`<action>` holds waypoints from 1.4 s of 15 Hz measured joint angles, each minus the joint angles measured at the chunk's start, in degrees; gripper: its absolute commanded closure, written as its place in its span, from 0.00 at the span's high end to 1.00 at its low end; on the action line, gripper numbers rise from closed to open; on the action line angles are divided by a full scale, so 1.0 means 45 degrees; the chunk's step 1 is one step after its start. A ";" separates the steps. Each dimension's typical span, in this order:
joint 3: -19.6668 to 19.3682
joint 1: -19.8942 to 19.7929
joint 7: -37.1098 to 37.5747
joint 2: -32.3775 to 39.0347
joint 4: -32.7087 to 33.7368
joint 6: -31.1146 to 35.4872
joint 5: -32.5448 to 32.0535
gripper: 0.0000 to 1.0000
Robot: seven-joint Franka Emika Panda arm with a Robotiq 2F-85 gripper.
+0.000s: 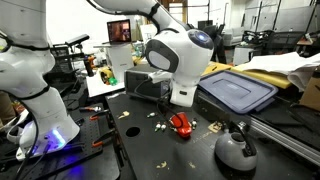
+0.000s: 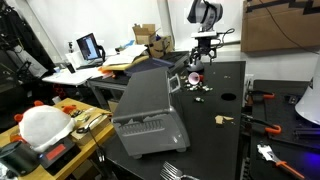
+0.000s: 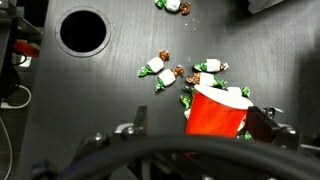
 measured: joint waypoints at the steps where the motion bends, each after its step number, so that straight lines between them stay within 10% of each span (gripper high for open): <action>1: 0.0095 0.0039 0.0001 -0.0171 -0.0270 0.0287 -0.0257 1.00; 21: 0.1538 0.1691 0.0380 -0.2207 -0.3411 0.4867 -0.5723 1.00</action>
